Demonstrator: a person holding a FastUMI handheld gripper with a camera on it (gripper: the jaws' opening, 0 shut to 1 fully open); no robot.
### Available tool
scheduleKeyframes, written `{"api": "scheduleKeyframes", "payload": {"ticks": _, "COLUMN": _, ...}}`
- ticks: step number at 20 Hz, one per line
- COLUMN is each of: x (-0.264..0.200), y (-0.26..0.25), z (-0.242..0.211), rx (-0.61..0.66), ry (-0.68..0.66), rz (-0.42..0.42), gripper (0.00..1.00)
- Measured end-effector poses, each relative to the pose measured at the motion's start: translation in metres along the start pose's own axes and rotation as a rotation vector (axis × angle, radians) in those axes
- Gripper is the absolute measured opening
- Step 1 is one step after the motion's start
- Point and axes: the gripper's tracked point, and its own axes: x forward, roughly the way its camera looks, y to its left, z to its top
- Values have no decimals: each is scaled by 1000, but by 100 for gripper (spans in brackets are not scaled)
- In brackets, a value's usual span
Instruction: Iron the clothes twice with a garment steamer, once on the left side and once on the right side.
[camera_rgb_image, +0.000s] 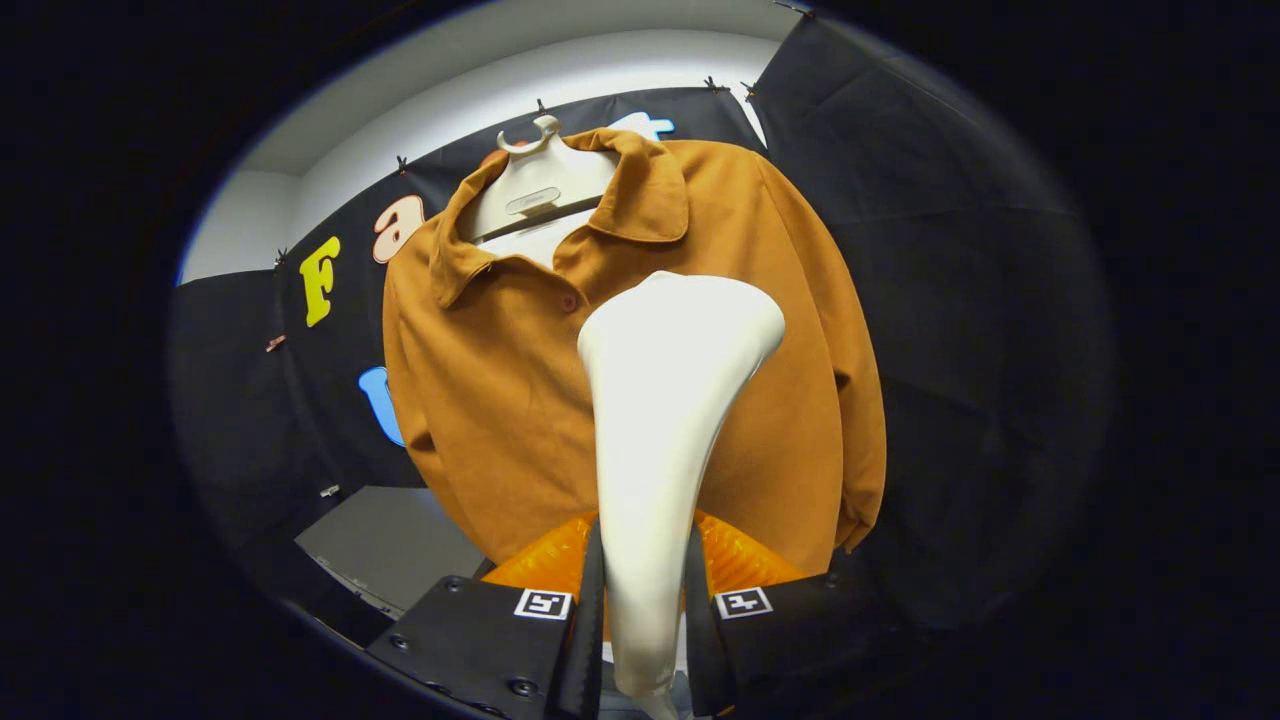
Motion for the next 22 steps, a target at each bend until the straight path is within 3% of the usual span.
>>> {"api": "scheduleKeyframes", "payload": {"ticks": 7, "x": 30, "y": -24, "z": -16, "rx": 28, "ry": 44, "rz": 36, "gripper": 38}}
{"api": "scheduleKeyframes", "payload": {"ticks": 22, "x": 29, "y": -54, "z": -100, "rx": 76, "ry": 204, "rz": -29, "gripper": 38}}
